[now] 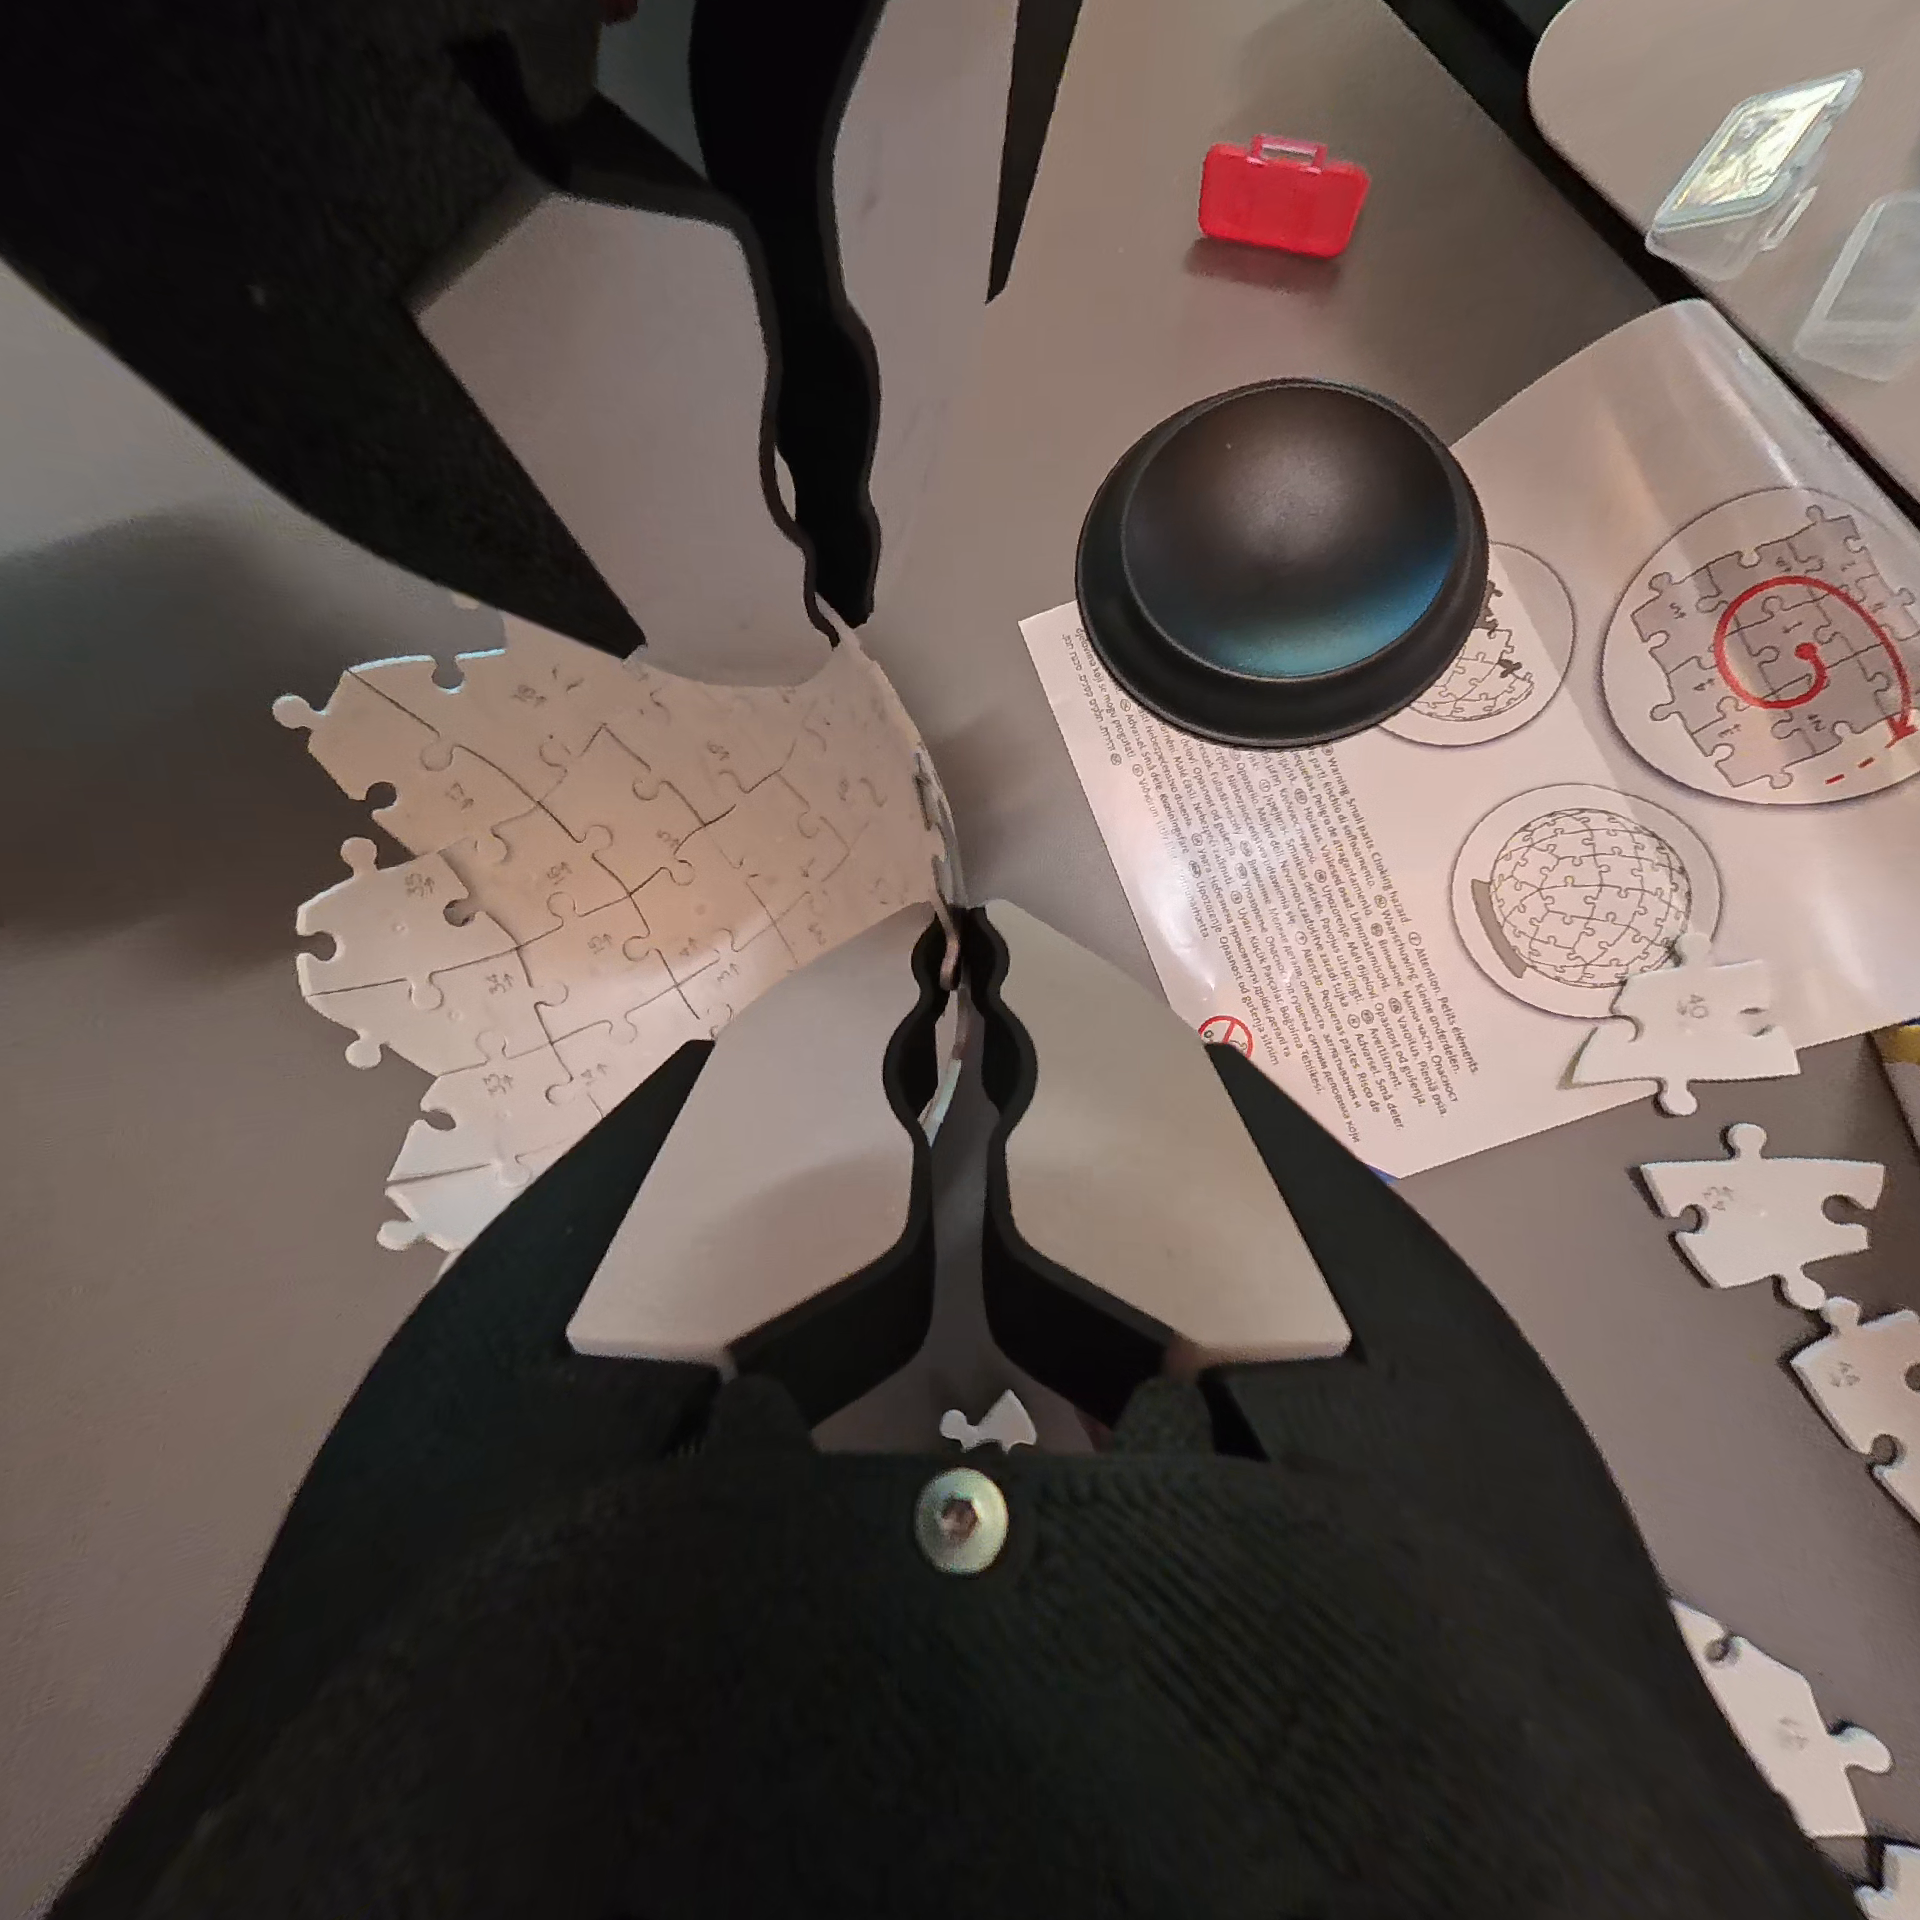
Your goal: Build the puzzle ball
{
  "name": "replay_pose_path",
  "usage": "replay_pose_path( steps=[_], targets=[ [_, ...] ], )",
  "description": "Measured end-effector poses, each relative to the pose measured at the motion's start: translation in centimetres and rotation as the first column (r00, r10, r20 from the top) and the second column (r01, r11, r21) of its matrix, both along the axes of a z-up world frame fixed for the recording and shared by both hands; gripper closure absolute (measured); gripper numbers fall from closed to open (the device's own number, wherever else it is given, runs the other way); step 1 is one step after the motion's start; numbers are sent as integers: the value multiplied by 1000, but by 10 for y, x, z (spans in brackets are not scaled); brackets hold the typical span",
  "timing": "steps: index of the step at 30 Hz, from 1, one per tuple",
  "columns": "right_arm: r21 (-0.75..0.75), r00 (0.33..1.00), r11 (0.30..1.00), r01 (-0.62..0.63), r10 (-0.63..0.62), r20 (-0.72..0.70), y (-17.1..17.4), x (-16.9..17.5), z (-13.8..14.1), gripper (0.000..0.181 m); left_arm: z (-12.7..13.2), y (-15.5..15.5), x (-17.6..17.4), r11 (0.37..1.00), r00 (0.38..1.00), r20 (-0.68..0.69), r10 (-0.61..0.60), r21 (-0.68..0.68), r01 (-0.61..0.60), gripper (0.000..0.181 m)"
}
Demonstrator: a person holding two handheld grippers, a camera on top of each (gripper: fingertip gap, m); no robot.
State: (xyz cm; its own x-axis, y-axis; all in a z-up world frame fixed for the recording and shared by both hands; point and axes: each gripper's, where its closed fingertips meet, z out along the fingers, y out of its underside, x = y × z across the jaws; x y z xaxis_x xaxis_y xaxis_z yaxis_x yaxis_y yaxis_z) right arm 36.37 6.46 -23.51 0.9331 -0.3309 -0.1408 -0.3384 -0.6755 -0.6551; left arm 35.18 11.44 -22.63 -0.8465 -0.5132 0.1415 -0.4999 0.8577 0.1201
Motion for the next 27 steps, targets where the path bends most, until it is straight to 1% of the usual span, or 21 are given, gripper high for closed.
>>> replay_pose_path(
  steps=[2, 6, 12, 17, 21, 22, 24, 27],
  targets=[
    [10, 1000, 1000, -3, 3, 9, -1, 0, 1, 178, 1, -1, 0, 1000, 1000, 2, 4, -11, -4, 176],
    [84, 1000, 996, 12, -10, -19, 1, 1, 8, 174, 1, -3, 1, 1000, 1000, 12, 8, -24, -8, 176],
    [38, 1000, 999, -16, 15, 15, -1, 3, 1, 178, -1, -5, 0, 999, 1000, 3, 1, -32, 0, 176],
    [15, 1000, 1000, 1, -1, 4, -2, 3, 1, 178, -2, -4, 2, 999, 1000, 1, 18, -44, -17, 177],
    [20, 1000, 1000, -18, 18, 17, -3, 1, 2, 178, -3, -6, 0, 998, 1000, -8, 9, -55, -10, 177],
    [27, 999, 999, -17, 16, 30, -4, 2, 3, 177, -3, -7, 1, 998, 1000, -3, 11, -59, -11, 177],
    [47, 999, 998, -34, 33, 16, -7, -1, 7, 167, -3, -6, 3, 998, 1000, 4, 15, -57, -15, 177],
    [57, 1000, 998, -28, 27, 2, -16, 0, 13, 168, -3, -5, 3, 998, 1000, 4, 16, -55, -16, 177]
  ],
)
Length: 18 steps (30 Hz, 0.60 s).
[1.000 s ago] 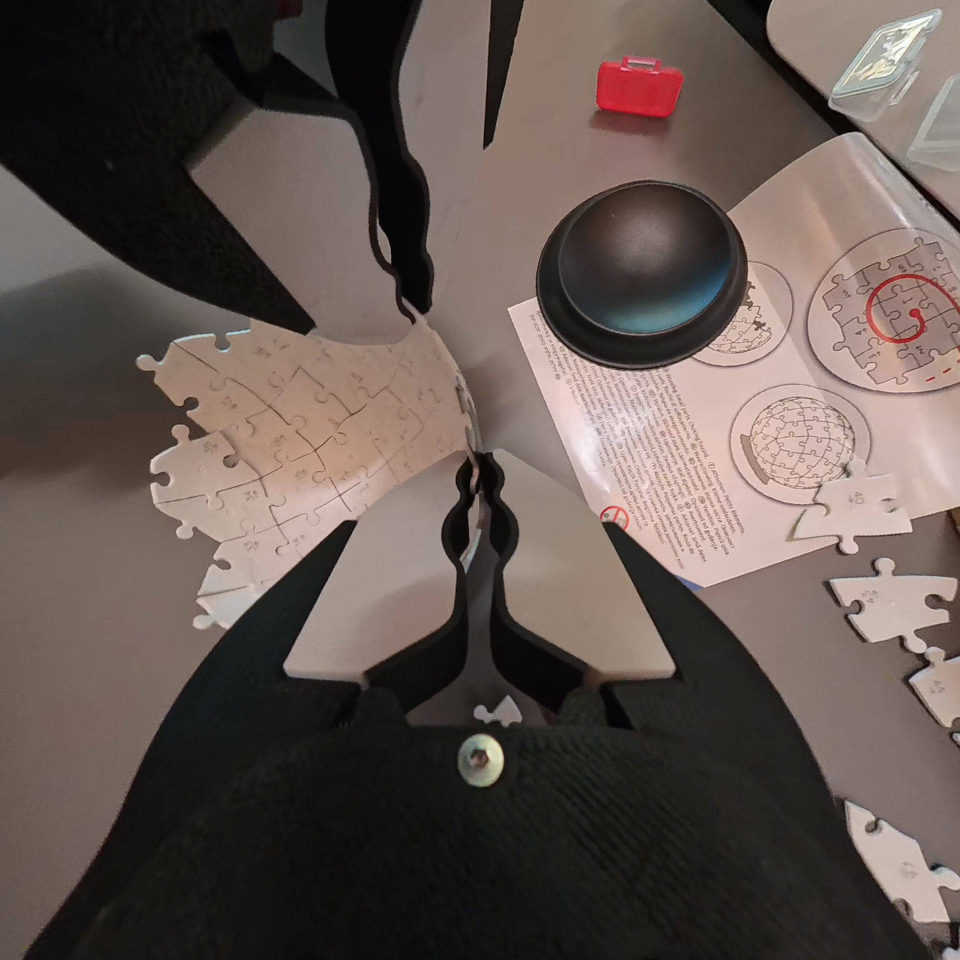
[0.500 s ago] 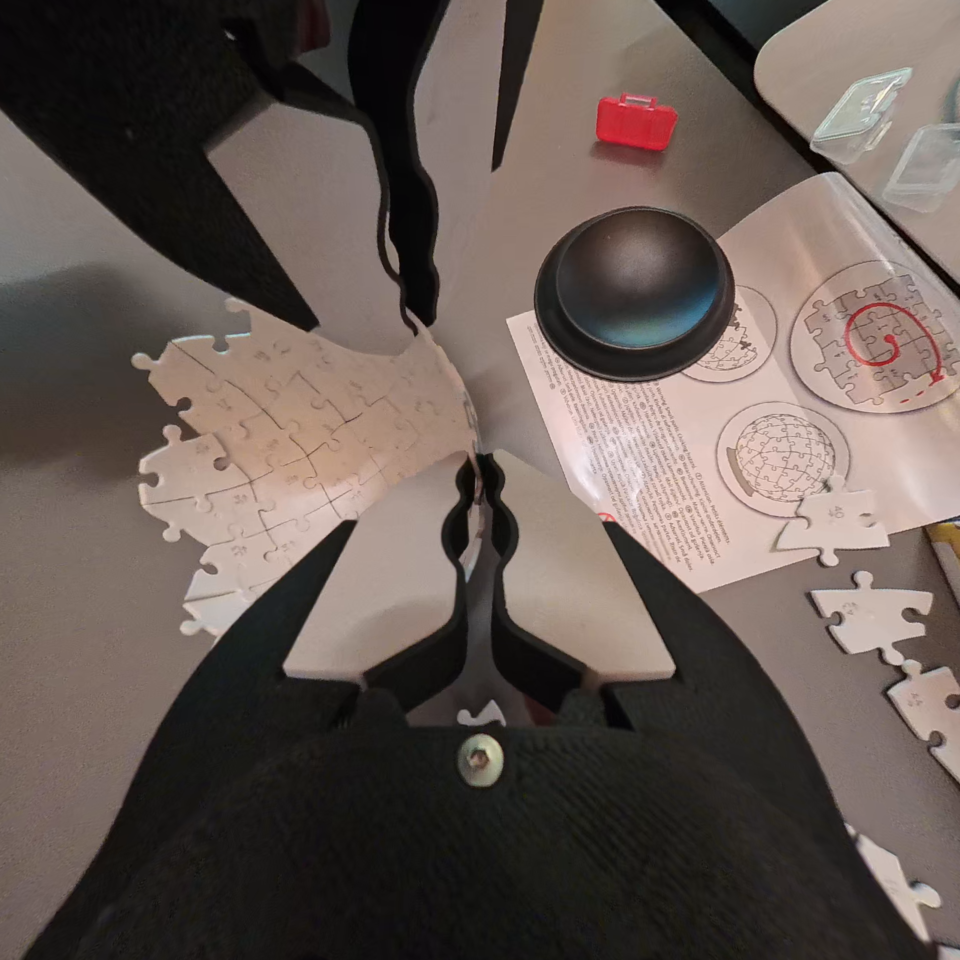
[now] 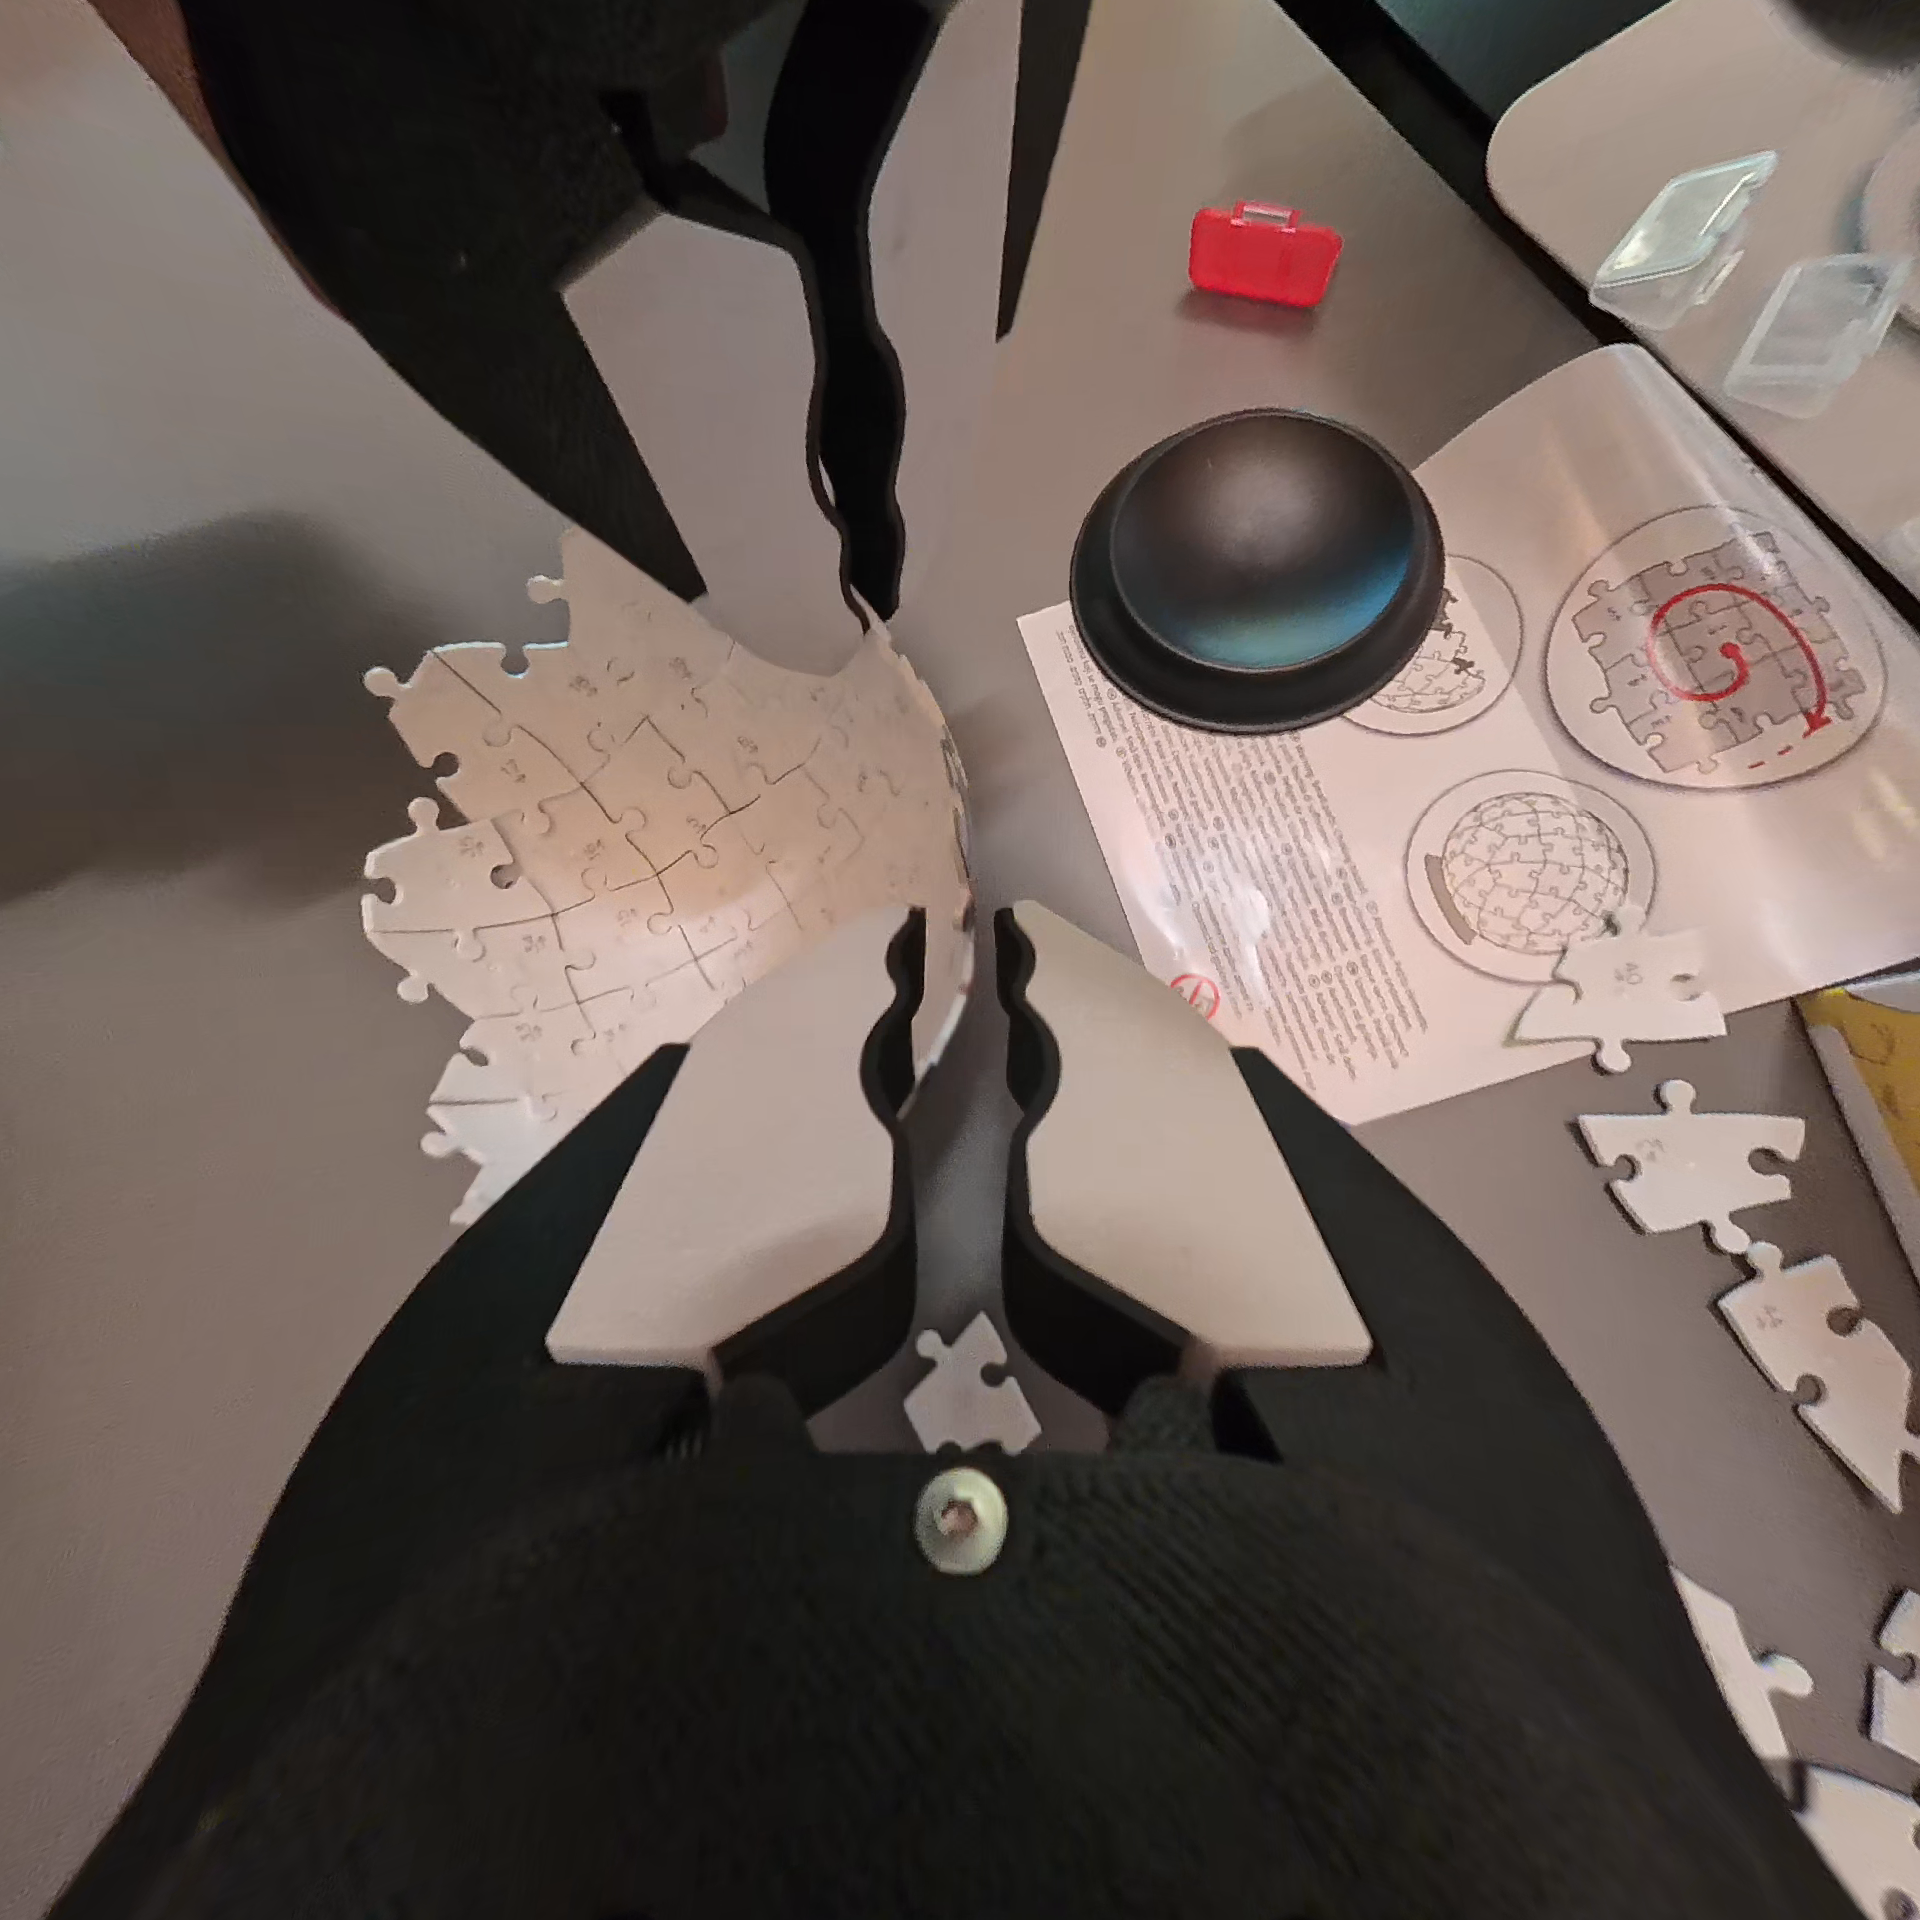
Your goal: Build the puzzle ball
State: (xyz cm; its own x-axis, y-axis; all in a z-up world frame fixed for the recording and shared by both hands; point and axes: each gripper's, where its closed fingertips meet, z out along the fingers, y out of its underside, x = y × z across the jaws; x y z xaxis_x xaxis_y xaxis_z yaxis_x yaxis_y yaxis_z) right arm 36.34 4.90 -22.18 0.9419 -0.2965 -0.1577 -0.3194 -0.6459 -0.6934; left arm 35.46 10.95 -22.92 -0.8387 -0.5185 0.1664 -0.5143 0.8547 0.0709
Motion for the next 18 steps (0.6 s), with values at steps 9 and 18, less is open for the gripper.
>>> replay_pose_path(
  steps=[9, 18],
  targets=[
    [-33, 1000, 999, -7, 8, 17, 8, 2, -8, 177, 1, -2, 0, 1000, 1000, 6, -13, 6, 13, 177],
    [-67, 998, 998, -4, 8, 63, 8, 4, -8, 179, 0, -1, -1, 1000, 1000, 1, -13, 7, 13, 177]
  ],
)
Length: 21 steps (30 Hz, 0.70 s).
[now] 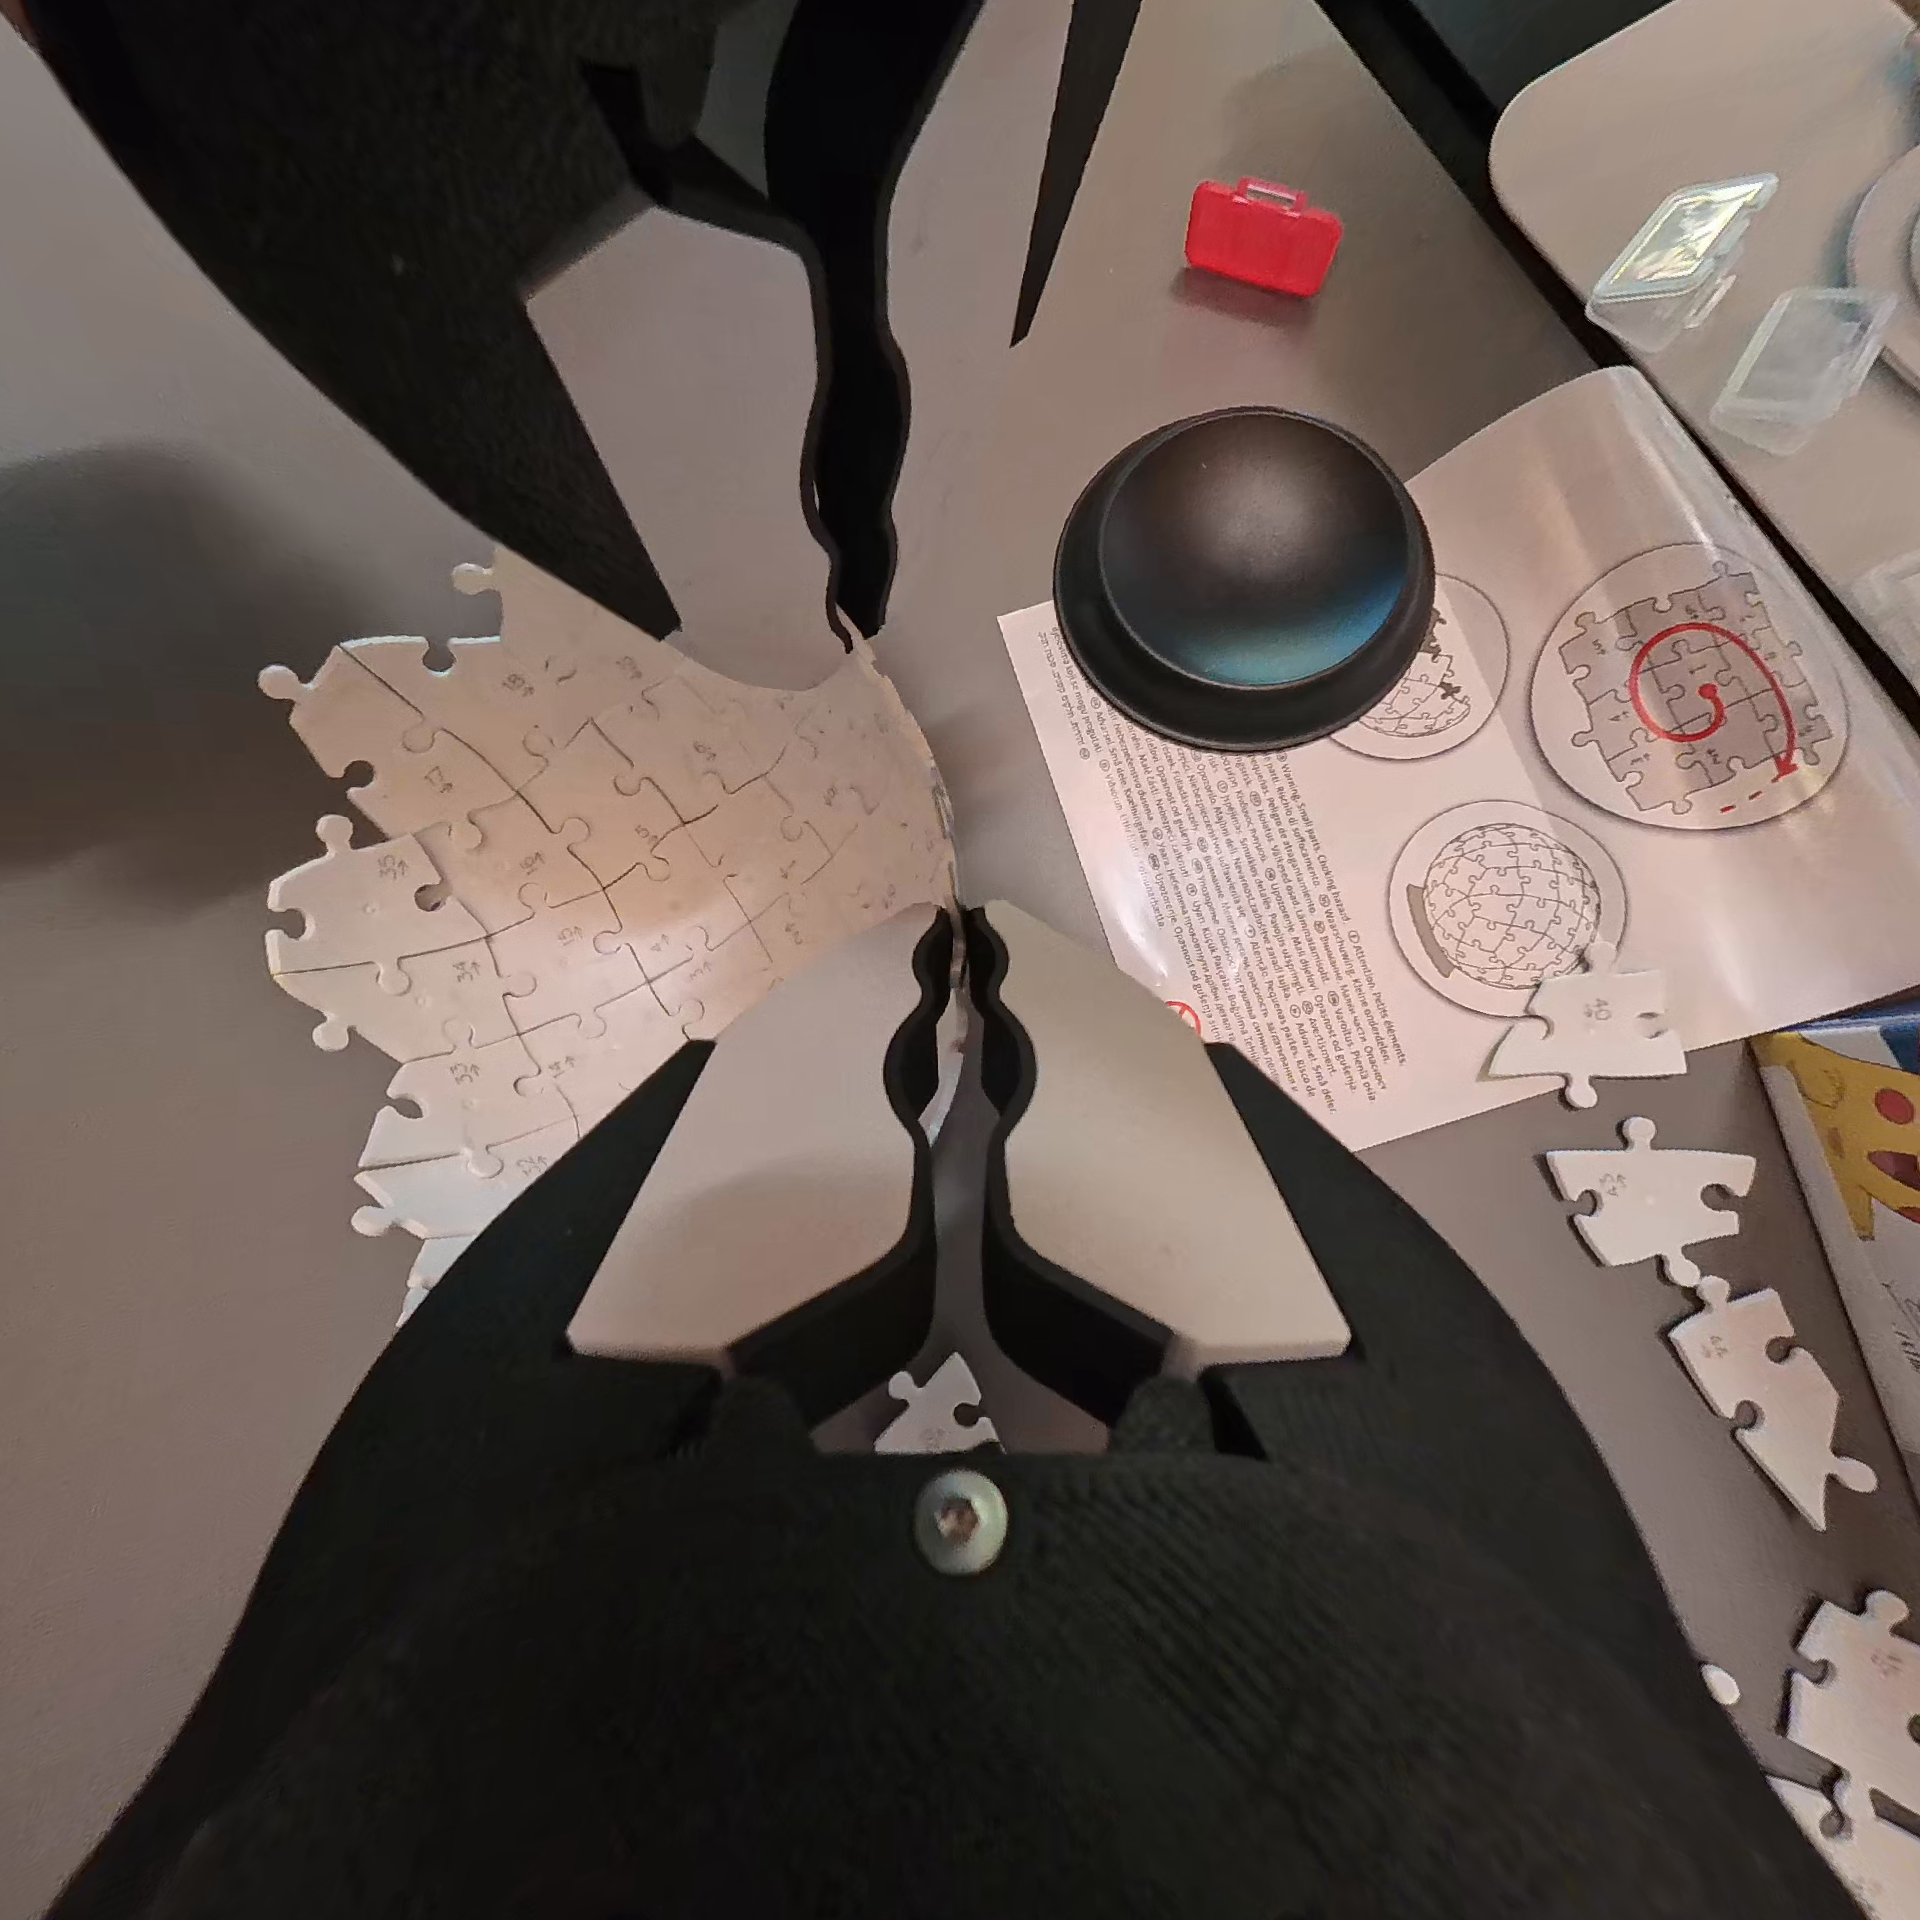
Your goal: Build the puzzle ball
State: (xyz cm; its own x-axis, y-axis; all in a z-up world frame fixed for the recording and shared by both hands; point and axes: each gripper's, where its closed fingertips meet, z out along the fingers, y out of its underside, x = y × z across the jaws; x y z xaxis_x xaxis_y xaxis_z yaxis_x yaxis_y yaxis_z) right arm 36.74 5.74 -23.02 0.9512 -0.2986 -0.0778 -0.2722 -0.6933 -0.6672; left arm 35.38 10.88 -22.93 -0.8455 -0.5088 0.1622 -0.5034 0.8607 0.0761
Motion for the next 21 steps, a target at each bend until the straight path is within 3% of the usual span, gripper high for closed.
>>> replay_pose_path(
  steps=[1, 3, 6, 9, 12, 17, 21],
  targets=[
    [6, 1000, 1000, 2, -2, 2, -1, 0, 1, 178, 0, -1, 0, 1000, 1000, 1, 0, -1, 0, 177],
    [6, 1000, 1000, 24, -24, 14, -7, 4, 5, 151, 0, -1, 1, 1000, 1000, 5, -2, 0, 2, 177],
    [41, 999, 999, 22, -21, -25, -24, -4, 22, 151, 0, 0, 0, 1000, 1000, 10, -8, 8, 8, 177],
    [-27, 999, 1000, 9, -11, -49, -63, -18, 29, 161, -1, 1, 1, 1000, 1000, 11, -10, 4, 10, 177],
    [-141, 999, 989, -43, 42, -10, -97, -30, 11, 157, -3, 3, 1, 1000, 1000, 7, -21, 12, 21, 177],
    [-154, 993, 981, -116, 115, -11, -104, -38, -27, 155, -1, -3, 4, 1000, 1000, 25, -19, 3, 19, 177],
    [-175, 986, 972, -158, 165, 23, -107, -36, -39, 152, 1, -3, 2, 1000, 999, 27, -23, 16, 23, 177]
  ],
)
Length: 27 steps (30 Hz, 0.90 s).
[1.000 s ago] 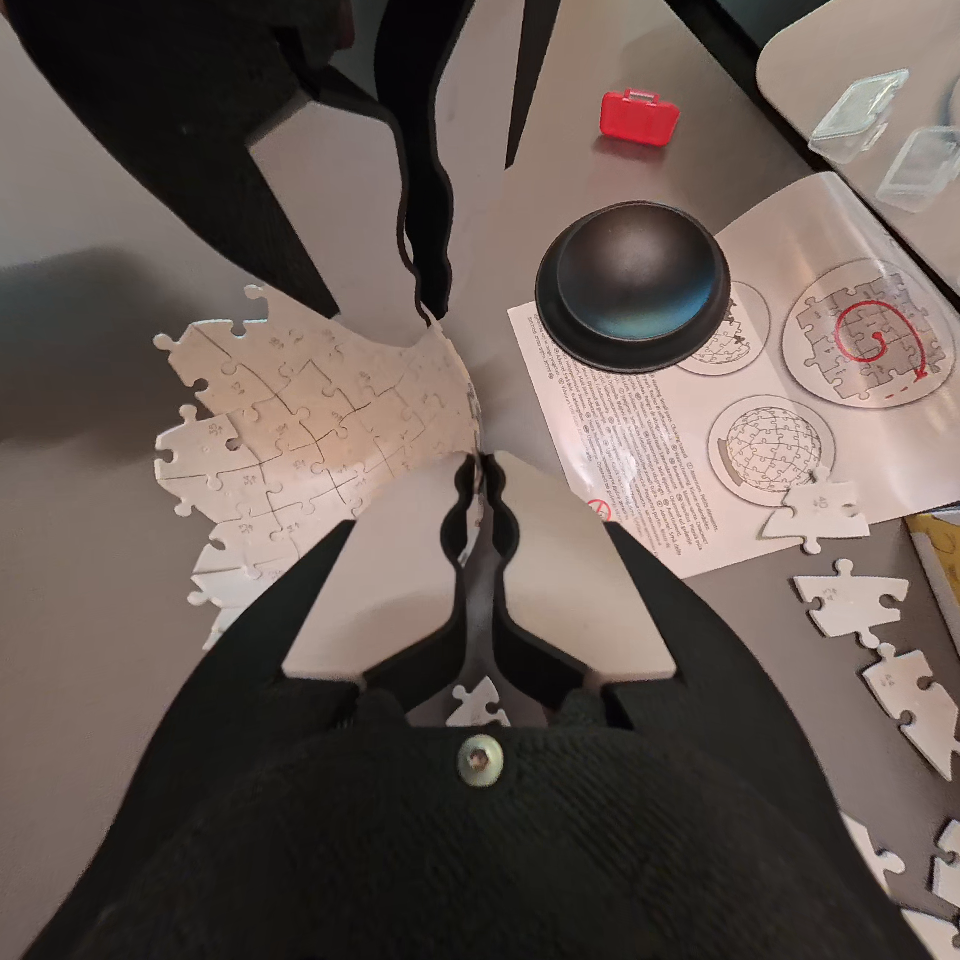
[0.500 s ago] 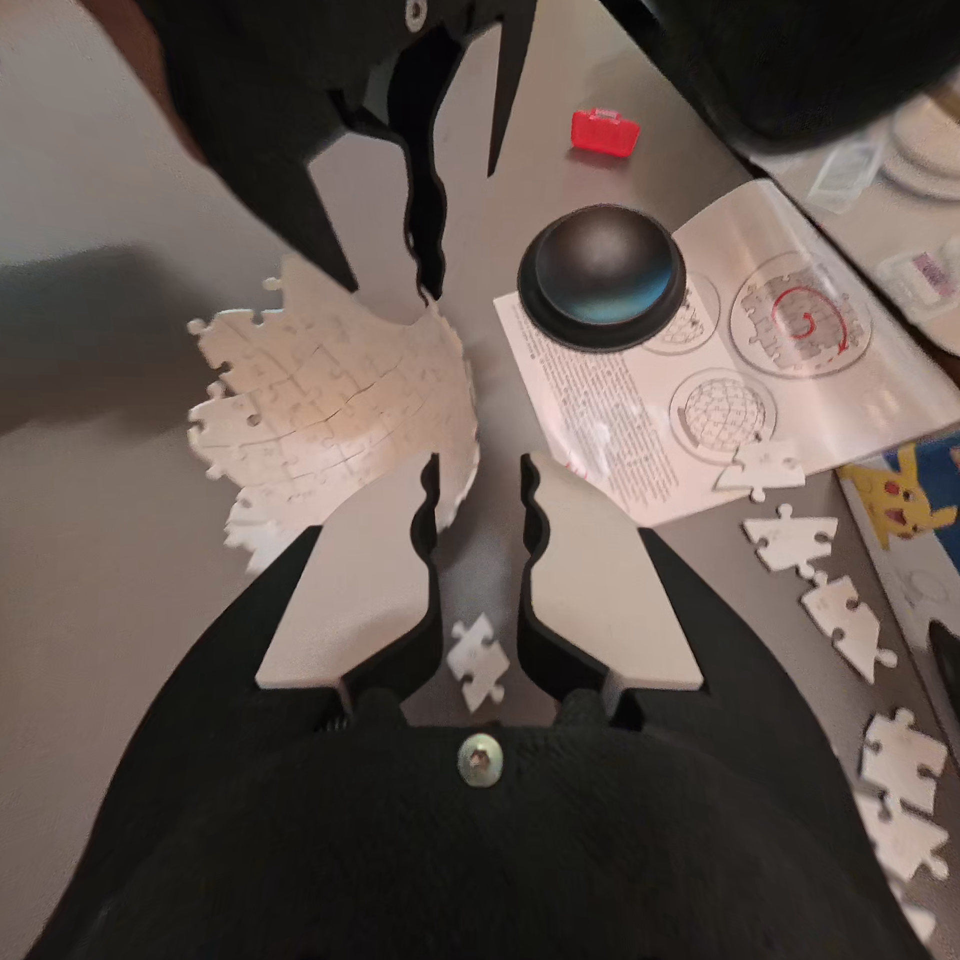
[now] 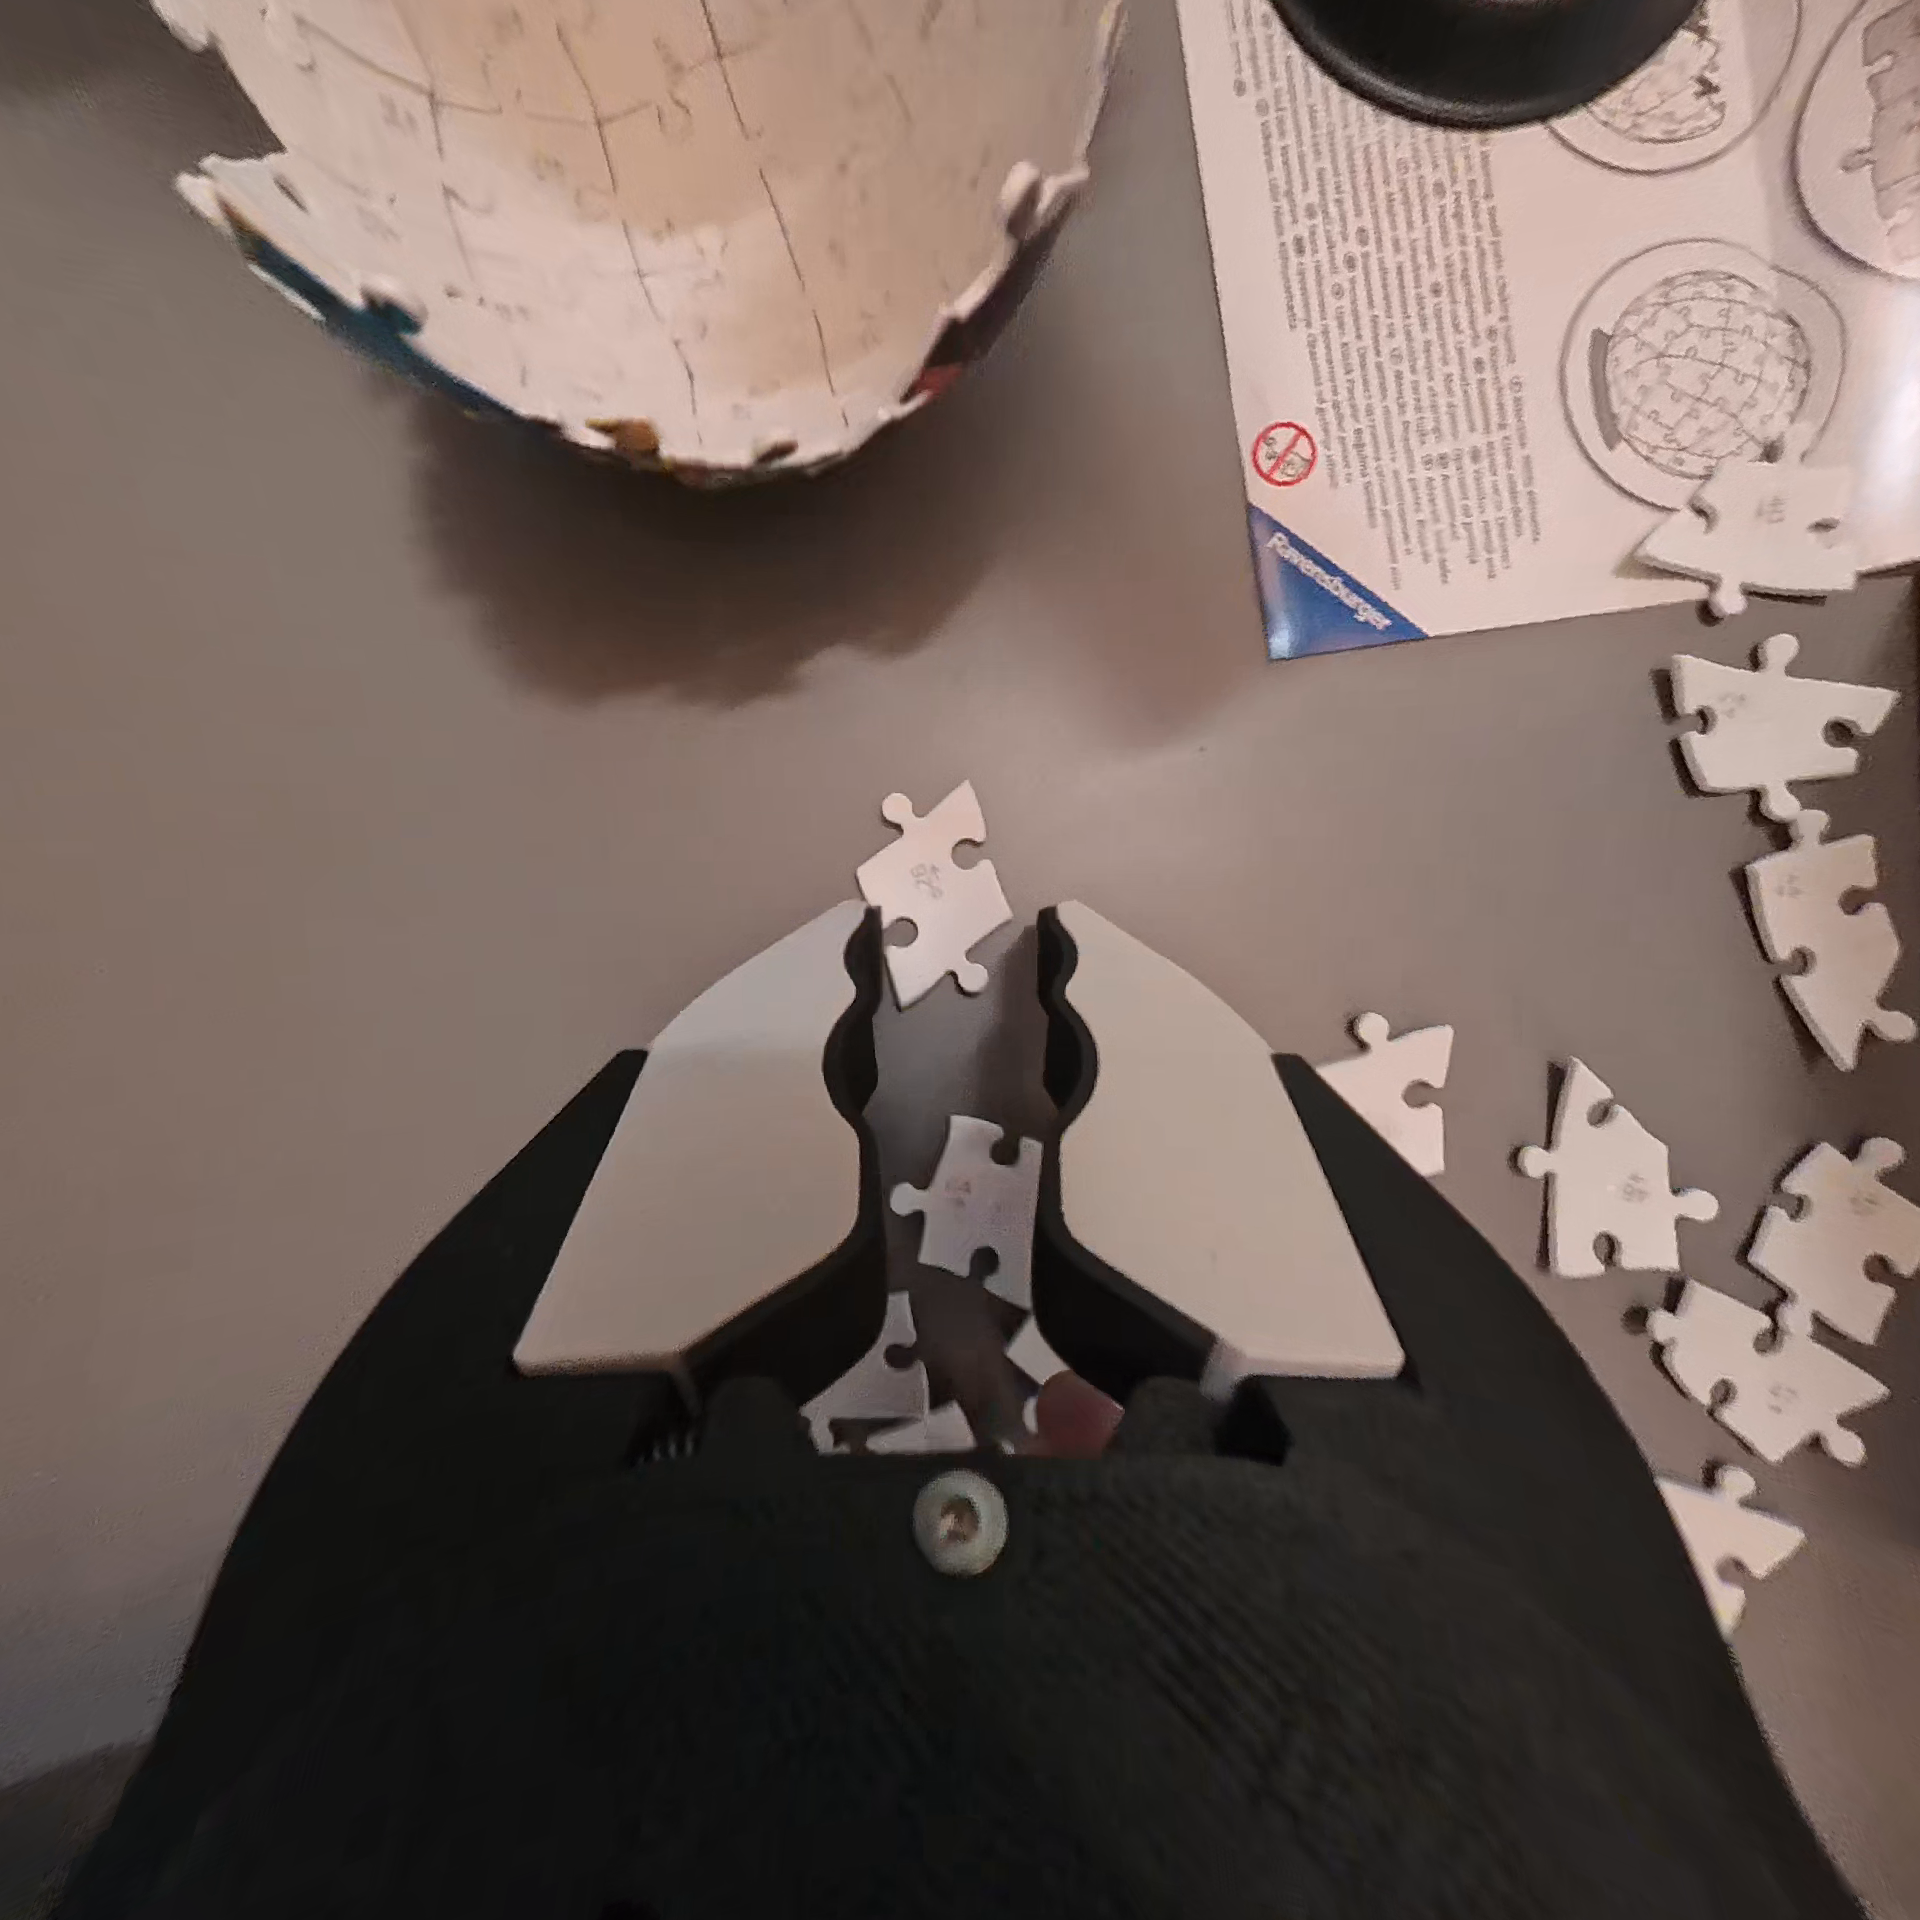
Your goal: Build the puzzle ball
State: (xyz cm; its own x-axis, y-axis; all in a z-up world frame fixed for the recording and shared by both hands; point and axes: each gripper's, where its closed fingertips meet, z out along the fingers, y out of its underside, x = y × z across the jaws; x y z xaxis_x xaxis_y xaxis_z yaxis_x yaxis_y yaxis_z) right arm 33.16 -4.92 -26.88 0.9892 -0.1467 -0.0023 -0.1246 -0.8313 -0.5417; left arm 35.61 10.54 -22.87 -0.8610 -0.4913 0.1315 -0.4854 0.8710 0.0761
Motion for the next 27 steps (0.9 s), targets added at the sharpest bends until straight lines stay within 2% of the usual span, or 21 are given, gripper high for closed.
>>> replay_pose_path(
  steps=[10, 15, 19, 21, 23, 25, 27],
  targets=[
    [11, 996, 997, -81, 81, 49, 4, -3, -6, 156, 1, -2, 0, 1000, 1000, 3, 4, 10, -4, 169],
    [-8, 983, 998, -67, 68, 171, -1, 1, -2, 155, 8, -10, 3, 1000, 999, 35, 15, -27, -14, 163],
    [32, 936, 997, -70, 55, 348, -1, 6, 27, 155, 24, -13, 8, 997, 993, 112, 41, -71, -33, 154],
    [64, 873, 995, -81, 40, 485, 1, 9, 52, 155, 39, -20, 9, 989, 986, 158, 55, -141, -32, 154],
    [40, 796, 994, -97, 54, 604, 2, 9, 75, 155, 57, -38, 6, 962, 978, 196, 66, -272, -10, 154],
    [34, 711, 993, -115, 59, 700, 8, 7, 101, 155, 78, -67, -7, 887, 980, 186, 67, -460, 26, 155],
    [48, 669, 986, -160, 73, 740, 18, -1, 121, 155, 100, -93, -26, 785, 989, 145, 38, -617, 60, 156]
  ],
)
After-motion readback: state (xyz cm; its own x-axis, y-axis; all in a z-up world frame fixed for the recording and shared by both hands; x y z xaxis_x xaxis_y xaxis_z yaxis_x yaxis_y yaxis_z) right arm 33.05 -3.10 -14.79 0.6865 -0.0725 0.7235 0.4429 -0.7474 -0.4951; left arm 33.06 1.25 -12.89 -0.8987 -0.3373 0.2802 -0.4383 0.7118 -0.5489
